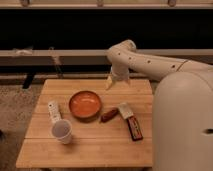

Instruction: Place the pepper on the white sponge

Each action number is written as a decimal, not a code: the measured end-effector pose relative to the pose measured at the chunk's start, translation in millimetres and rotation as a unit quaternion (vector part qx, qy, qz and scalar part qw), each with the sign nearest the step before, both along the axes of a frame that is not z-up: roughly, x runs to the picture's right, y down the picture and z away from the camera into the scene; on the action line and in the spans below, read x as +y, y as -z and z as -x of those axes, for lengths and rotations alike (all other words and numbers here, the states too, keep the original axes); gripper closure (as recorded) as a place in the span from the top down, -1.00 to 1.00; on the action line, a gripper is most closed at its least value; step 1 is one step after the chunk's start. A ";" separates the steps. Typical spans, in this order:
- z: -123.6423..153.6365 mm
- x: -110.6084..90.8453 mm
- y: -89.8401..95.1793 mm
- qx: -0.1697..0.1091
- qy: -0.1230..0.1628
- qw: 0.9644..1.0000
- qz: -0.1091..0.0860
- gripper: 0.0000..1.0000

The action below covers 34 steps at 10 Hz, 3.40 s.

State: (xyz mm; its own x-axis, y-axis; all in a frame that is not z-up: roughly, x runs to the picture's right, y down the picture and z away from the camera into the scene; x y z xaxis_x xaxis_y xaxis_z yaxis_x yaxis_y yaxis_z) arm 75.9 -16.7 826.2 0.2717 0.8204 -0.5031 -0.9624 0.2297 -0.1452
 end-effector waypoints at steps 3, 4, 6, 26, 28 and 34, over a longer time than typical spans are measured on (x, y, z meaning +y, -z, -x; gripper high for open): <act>0.4 -0.1 0.0 0.000 0.000 1.000 0.000 0.60; 0.4 0.0 0.0 0.000 0.000 1.000 0.000 0.60; 0.4 -0.1 0.0 0.000 0.000 1.000 0.000 0.60; 0.2 0.0 -0.7 0.001 0.000 1.000 0.001 0.60; 3.7 22.7 0.8 0.011 -0.002 1.000 0.011 0.60; 21.6 122.8 20.1 0.055 -0.013 0.997 0.048 0.60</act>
